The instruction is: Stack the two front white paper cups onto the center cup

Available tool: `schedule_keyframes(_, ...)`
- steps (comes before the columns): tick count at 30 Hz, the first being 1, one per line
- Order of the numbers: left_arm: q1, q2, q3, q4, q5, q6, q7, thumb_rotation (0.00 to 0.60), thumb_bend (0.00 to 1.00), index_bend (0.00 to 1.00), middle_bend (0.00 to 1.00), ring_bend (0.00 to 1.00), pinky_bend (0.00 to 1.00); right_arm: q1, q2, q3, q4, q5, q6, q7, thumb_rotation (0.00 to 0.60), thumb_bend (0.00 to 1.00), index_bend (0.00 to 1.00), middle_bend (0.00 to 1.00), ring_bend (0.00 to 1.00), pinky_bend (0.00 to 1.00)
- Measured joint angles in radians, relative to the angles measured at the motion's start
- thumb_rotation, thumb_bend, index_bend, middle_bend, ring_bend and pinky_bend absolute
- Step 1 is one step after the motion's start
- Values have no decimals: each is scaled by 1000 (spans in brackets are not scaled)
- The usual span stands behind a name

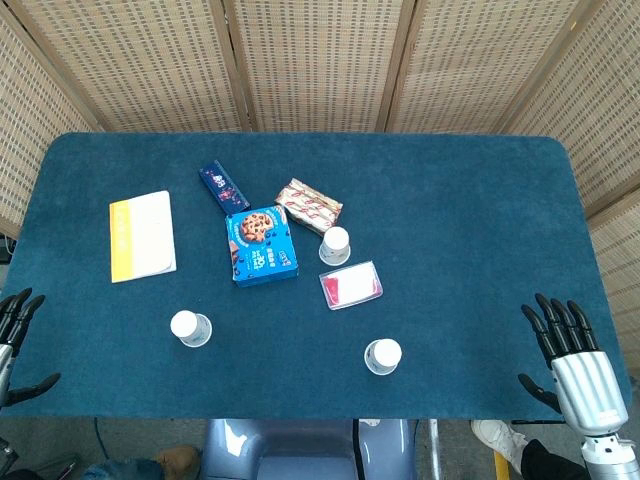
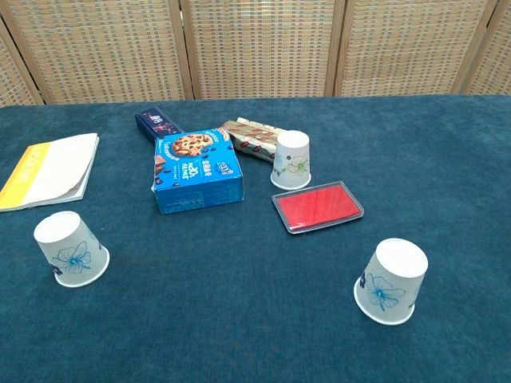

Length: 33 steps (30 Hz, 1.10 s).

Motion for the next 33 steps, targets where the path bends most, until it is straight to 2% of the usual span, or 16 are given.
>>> schedule_keyframes(8,-2,-5,-2,1,-5,-6,10,600,0,0,0,0,0,18,1,-12,1,-15,-35,21,600,0,0,0,0,0)
schedule_keyframes(13,-5,-14,-9,-6,-14,-6,36,600,0,0,0,0,0,79,2,-31,15,-48,-134,91,600,0,24,6,0,4)
schedule_keyframes(16,-5,-18,-14,-10,-24,-7,44,600,0,0,0,0,0,143,0,-36,21,-65,-222,134,600,3,72,66,25,66)
schedule_keyframes(19,-8,-19,-19,-12,-39,-14,48,600,0,0,0,0,0,206,-6,-35,19,-71,-310,161,600,64,111,128,89,140)
schedule_keyframes(23,-15,-18,-25,-13,-54,-28,48,600,0,0,0,0,0,272,-18,-35,-4,-60,-416,186,600,159,163,181,141,185)
schedule_keyframes(27,-26,-14,-29,-12,-72,-53,40,600,0,0,0,0,0,335,-46,-24,-38,-10,-527,183,600,195,201,221,179,219)
schedule_keyframes(33,-31,-10,-30,-13,-79,-62,35,600,0,0,0,0,0,389,-100,0,-64,83,-619,132,600,254,240,276,230,283)
